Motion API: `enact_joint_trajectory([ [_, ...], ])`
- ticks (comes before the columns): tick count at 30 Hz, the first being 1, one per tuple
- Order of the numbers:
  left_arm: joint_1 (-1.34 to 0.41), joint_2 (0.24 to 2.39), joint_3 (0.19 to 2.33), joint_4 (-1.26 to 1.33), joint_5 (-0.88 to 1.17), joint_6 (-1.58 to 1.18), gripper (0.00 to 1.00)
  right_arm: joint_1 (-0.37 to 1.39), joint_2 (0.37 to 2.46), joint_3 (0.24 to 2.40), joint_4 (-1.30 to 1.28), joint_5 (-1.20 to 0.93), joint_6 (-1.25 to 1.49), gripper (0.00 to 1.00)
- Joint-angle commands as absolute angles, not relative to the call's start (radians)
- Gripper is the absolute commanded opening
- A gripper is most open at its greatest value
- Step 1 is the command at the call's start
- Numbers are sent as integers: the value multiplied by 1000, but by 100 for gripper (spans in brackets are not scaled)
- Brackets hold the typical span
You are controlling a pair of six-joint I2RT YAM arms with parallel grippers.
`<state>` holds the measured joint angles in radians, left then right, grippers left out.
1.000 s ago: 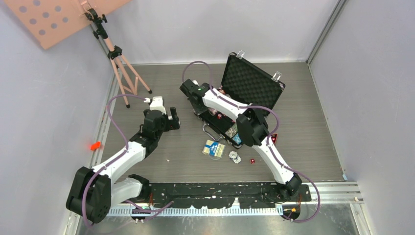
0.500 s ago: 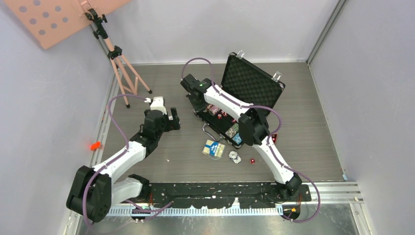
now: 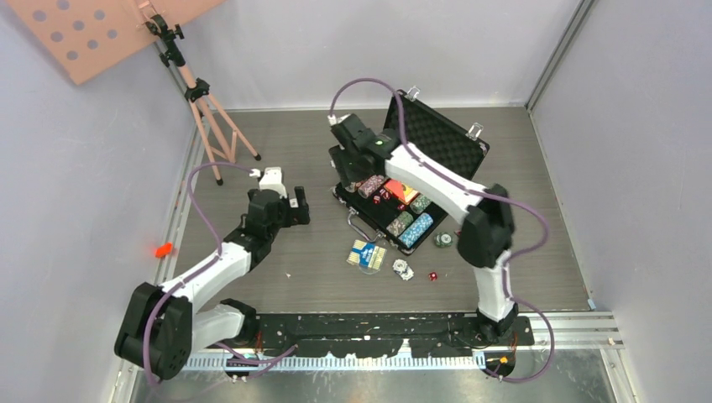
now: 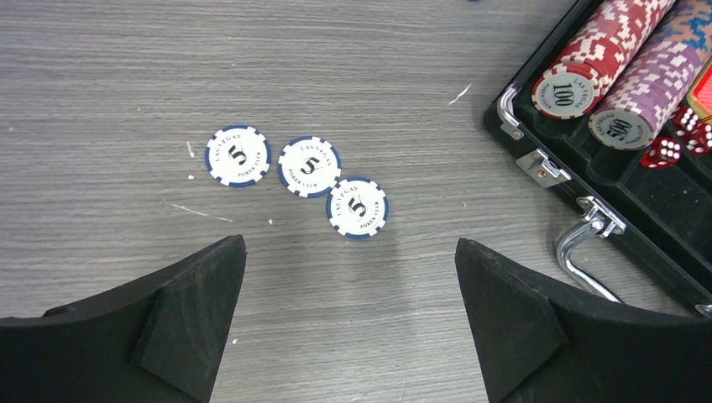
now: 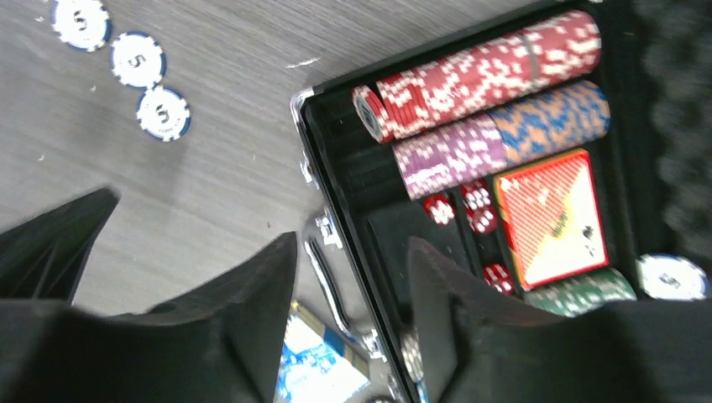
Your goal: Pack up texas hold em set
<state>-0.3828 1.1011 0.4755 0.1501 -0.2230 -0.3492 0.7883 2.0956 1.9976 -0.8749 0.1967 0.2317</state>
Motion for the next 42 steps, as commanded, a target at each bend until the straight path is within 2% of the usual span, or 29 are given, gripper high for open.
enact_joint_trajectory([
  [1,-376,1174,590,127,-174,-306,100,787,1819,1744,-709,277,283,64],
  [2,-376,1205,642,85,-173,-302,100,788,1744,1699,-668,306,301,70],
  [4,-375,1291,760,13,-176,-297,100,787,1630,1571,-612,328,320,73],
  [9,-358,1523,1041,-127,-101,-281,96,787,1425,1337,-549,304,357,74],
  [14,-354,1759,1303,-258,-60,-251,89,788,1266,1226,-558,286,389,74],
  [19,-354,1946,1528,-340,-36,-222,87,787,1142,1143,-556,321,399,74],
  [28,-354,2269,1909,-506,46,-195,84,787,1088,1118,-573,360,364,73],
  [35,-354,2426,2112,-657,46,-179,79,787,1108,1124,-562,354,359,73],
  [40,-358,2507,2241,-797,46,-155,60,787,1127,1130,-556,348,363,73],
  [42,-360,2508,2250,-829,35,-141,55,787,1134,1130,-553,346,367,73],
])
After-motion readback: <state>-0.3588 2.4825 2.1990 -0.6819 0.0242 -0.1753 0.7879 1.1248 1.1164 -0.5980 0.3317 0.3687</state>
